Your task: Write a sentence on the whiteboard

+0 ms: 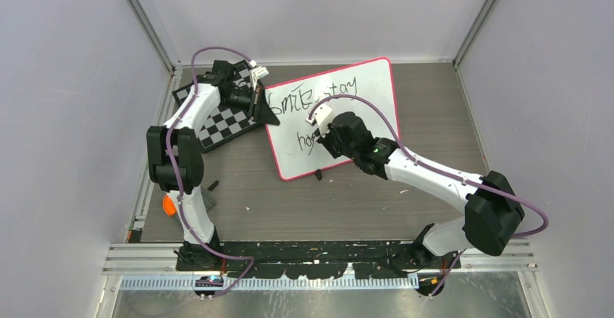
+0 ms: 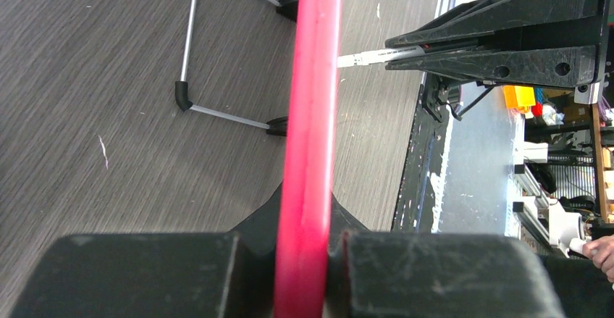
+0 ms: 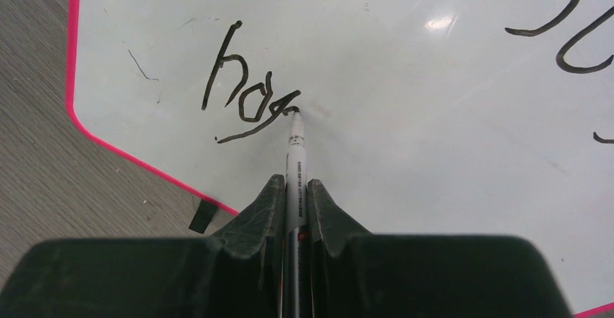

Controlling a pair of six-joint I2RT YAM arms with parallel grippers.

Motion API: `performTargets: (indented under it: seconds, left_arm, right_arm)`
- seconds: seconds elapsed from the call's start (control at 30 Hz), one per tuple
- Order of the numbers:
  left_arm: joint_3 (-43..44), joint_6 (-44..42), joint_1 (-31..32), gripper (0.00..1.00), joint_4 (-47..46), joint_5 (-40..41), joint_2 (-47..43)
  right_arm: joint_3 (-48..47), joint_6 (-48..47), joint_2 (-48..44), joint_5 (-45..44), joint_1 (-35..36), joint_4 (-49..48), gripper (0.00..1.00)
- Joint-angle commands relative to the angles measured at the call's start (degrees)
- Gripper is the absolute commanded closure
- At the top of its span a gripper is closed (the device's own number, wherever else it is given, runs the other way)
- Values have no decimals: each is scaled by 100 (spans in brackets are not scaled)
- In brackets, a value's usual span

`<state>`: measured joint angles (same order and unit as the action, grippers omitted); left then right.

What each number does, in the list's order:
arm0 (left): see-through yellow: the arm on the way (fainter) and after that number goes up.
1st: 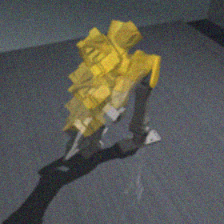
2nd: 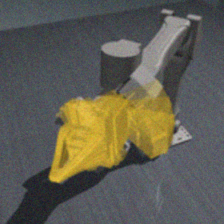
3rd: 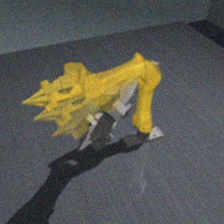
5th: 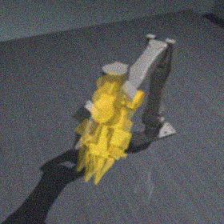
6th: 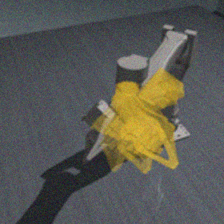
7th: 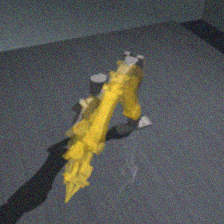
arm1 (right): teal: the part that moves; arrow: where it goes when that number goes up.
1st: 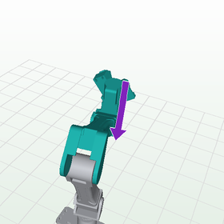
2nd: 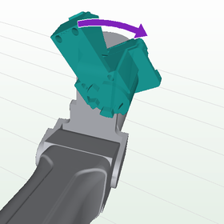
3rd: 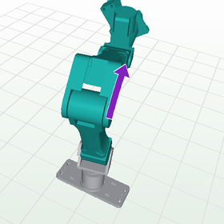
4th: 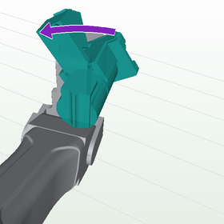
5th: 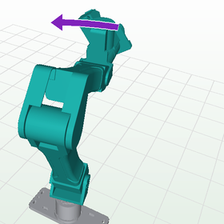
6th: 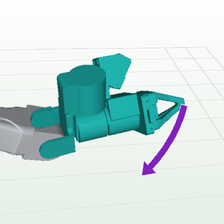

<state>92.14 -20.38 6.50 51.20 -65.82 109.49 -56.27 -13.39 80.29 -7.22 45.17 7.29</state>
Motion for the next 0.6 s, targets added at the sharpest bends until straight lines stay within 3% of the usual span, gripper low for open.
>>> performTargets:
  seconds: [0.0, 0.57]
  left_arm:
    - [90, 3, -8, 100, 110, 348, 20]
    - [85, 0, -9, 100, 118, 368, 11]
  right_arm:
    - [-106, 15, -114, -394, -43, -221, 100]
    - [-34, 174, -181, -115, -57, 301, 100]
